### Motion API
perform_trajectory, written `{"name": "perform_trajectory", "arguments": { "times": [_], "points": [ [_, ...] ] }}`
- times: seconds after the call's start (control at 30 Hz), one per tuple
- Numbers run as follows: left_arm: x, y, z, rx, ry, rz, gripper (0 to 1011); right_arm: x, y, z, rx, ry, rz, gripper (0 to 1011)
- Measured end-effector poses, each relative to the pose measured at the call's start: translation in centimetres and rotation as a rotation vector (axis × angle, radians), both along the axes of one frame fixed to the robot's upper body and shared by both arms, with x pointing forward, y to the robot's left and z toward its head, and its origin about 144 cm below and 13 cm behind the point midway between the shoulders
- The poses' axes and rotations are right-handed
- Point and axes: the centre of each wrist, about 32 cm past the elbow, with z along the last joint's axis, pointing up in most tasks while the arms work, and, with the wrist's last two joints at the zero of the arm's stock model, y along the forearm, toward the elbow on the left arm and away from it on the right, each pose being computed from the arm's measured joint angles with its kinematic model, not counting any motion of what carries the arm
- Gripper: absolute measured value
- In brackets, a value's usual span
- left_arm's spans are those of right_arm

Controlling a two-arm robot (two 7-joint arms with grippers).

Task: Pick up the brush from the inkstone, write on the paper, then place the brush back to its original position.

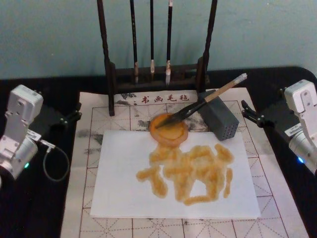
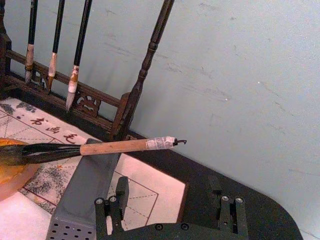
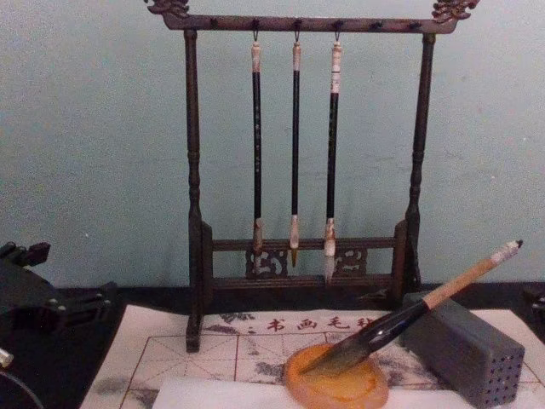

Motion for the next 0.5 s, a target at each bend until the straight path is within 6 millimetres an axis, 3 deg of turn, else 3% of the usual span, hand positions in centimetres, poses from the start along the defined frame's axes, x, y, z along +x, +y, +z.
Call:
{"name": "perform_trajectory", "arguments": {
  "times": [0.5],
  "points": [
    [0.0,0.0,0.0,0.0,0.0,0.0,1001,0.0,0.0,0.0,-0.001,0.0,0.0,1003]
  ]
}}
